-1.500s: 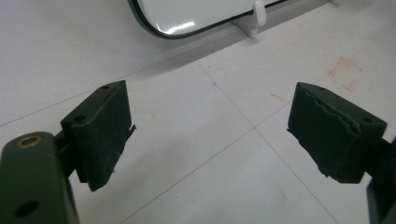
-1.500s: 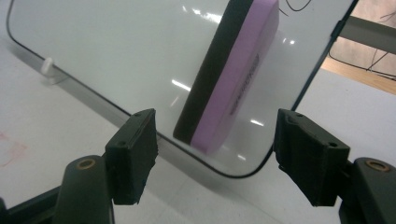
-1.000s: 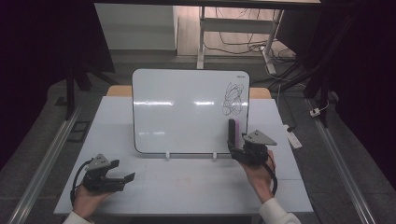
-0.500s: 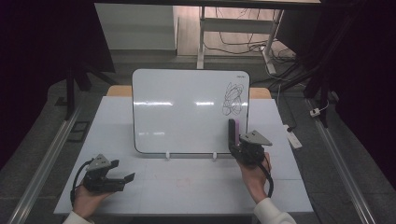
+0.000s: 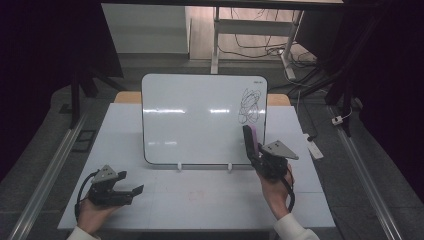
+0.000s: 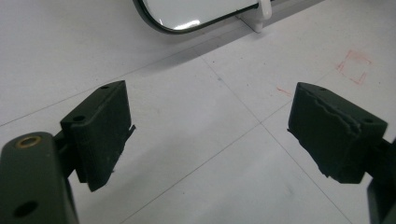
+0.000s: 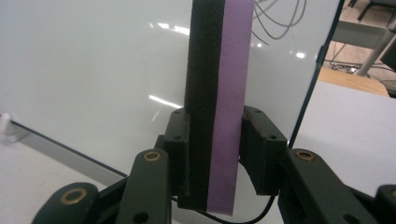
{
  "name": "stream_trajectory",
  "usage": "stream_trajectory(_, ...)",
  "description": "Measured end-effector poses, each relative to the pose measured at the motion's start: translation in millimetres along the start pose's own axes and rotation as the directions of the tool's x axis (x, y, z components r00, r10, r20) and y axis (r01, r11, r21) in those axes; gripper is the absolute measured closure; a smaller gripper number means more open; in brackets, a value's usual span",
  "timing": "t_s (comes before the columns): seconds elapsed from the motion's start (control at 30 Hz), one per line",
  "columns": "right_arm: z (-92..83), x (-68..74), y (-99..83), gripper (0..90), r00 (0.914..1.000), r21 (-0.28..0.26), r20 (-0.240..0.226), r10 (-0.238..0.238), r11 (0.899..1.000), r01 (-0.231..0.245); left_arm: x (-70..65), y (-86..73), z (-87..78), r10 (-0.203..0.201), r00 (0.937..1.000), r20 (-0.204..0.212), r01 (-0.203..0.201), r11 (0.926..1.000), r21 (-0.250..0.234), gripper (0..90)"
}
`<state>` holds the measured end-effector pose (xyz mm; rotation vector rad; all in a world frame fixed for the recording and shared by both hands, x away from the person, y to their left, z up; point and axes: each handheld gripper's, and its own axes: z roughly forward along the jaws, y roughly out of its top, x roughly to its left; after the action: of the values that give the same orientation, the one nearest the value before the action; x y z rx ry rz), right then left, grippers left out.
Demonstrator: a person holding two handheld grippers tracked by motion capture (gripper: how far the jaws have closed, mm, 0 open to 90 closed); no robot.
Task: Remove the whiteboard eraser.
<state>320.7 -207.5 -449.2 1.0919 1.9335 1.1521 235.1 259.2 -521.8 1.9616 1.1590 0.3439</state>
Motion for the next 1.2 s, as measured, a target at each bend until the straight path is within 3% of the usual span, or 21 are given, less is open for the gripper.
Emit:
stream_trajectory(0.3, -15.1, 3.4, -6.4, 65.2, 0.9969, -0.018, -0.070, -0.036, 0.999, 0.034, 0.8, -0.6, -0.2, -0.010, 0.9999, 0.000, 0.010, 0.9999, 0.004, 14.4)
stream_trajectory(0.4, -20.3, 3.7, -9.8, 65.2, 0.9919, -0.027, -0.113, -0.058, 0.998, 0.055, 0.9, -0.7, 0.4, -0.012, 0.9999, 0.000, 0.012, 0.9999, 0.007, 14.5)
stream_trajectory(0.7, -31.2, 5.2, -18.9, 65.3, 0.9808, -0.016, -0.167, -0.100, 0.995, 0.099, -0.3, -0.1, 0.5, -0.013, 0.9999, 0.008, 0.013, 0.9999, 0.007, 14.6)
stream_trajectory(0.97, -27.1, 22.6, -22.1, 65.3, 0.9593, -0.005, -0.226, -0.169, 0.985, 0.173, -2.5, 4.4, 0.0, -0.018, 0.9992, 0.037, 0.018, 0.9998, 0.005, 14.7)
stream_trajectory(1.2, -21.2, 39.6, -24.2, 65.2, 0.9430, 0.000, -0.259, -0.209, 0.976, 0.217, -11.8, 21.4, 4.0, -0.003, 0.9962, 0.087, 0.003, 1.0000, 0.000, 14.5)
